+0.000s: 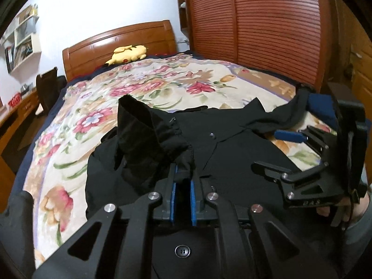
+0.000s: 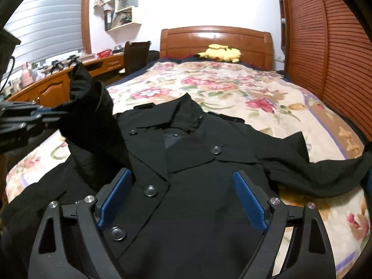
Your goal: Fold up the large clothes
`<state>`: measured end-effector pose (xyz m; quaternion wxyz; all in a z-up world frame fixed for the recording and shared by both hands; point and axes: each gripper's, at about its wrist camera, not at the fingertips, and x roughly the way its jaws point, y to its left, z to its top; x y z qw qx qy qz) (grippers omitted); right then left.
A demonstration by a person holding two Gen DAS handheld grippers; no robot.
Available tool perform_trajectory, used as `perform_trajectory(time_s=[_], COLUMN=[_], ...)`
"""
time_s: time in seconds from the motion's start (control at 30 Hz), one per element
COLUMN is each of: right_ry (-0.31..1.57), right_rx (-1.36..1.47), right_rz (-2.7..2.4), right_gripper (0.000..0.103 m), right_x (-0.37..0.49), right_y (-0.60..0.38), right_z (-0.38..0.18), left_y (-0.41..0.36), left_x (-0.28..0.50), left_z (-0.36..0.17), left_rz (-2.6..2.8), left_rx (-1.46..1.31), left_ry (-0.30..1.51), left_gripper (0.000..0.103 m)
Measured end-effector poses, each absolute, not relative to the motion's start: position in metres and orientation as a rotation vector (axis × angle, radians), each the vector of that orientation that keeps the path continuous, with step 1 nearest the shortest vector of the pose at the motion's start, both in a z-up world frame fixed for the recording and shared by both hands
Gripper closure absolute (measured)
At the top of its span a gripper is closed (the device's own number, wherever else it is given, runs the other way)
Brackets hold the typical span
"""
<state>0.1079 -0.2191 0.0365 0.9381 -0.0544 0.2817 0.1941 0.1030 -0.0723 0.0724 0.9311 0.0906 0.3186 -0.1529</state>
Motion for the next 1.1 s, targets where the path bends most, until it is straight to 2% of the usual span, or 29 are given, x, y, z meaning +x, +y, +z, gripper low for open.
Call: perform_trajectory(time_s=[0.1, 0.23, 0.3, 0.47, 0.63, 0.87, 1.1], right_ry=[0.575, 0.572, 0.57, 0.576, 0.574, 0.58, 0.588], right_rx=[-0.111, -0.114, -0.116, -0.117, -0.127, -0.159, -0.199], right_rz=[0.396, 0.403, 0.404, 0.406, 0.421, 0.468, 0.574], right_gripper=[0.013, 0.013, 0.013, 0.013, 0.013, 0.013, 0.017], right_x=[0.108, 0.109, 0.108, 0.111, 0.109, 0.105, 0.091], right_y=[-0.22, -0.219, -0.218, -0.212, -0.202, -0.177, -0.138], right_z=[0.037, 0.037, 0.037, 0.036, 0.035, 0.029, 0.025], left_y=[-0.072, -0.066, -0.062, -0.051, -0.025, 0.019, 0.06], left_x=[0.099, 0.086, 0.077, 0.062, 0.046, 0.022, 0.005], left_z=[0.07, 0.068, 0.069, 0.072, 0.078, 0.068, 0.036], left_rz=[-0.327, -0.335, -0.349, -0.346, -0.31, -0.209, -0.121], left_rx=[0.186, 0.161, 0.145, 0.126, 0.091, 0.052, 0.015], left_ry=[0.665, 0.658, 0.65, 0.628, 0.596, 0.572, 0.613], left_gripper=[0.087, 0.069, 0.063, 0.059, 0.049, 0.048, 0.048])
